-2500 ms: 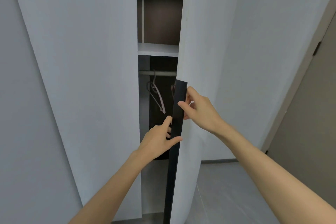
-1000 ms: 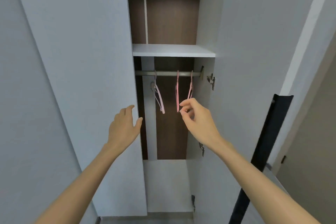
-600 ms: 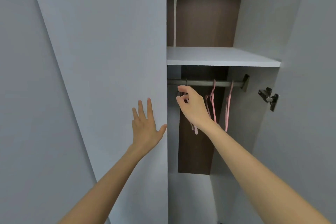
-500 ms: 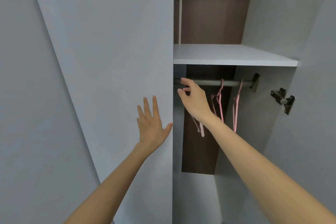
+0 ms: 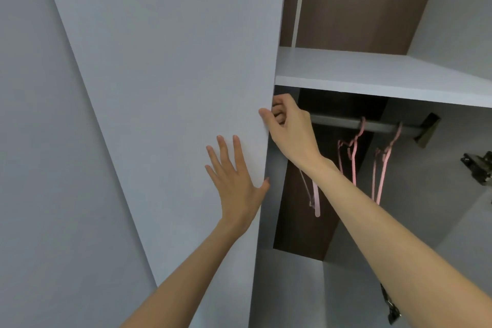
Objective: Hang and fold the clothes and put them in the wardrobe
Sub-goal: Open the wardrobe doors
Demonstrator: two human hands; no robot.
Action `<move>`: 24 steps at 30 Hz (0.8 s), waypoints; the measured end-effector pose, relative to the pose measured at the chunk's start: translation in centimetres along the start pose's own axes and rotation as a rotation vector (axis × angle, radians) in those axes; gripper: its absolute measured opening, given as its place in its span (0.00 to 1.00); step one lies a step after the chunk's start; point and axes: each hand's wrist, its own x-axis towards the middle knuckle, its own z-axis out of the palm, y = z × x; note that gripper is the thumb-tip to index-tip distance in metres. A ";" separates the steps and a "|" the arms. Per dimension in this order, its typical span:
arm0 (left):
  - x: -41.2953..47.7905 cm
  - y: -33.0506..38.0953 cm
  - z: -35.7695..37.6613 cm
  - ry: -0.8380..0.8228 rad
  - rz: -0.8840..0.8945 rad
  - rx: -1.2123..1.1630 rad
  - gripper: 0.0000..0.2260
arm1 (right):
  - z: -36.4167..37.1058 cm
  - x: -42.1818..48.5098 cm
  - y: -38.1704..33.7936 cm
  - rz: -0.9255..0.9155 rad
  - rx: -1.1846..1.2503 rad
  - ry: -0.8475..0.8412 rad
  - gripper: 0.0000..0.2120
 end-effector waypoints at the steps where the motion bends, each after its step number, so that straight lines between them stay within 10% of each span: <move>1: -0.1 0.0 0.1 0.023 0.002 -0.004 0.54 | 0.0 0.0 -0.1 -0.003 -0.012 -0.002 0.16; 24: -11.4 -7.0 -13.4 -0.050 0.143 -0.236 0.50 | 3.4 -13.2 -14.7 -0.213 0.101 0.140 0.08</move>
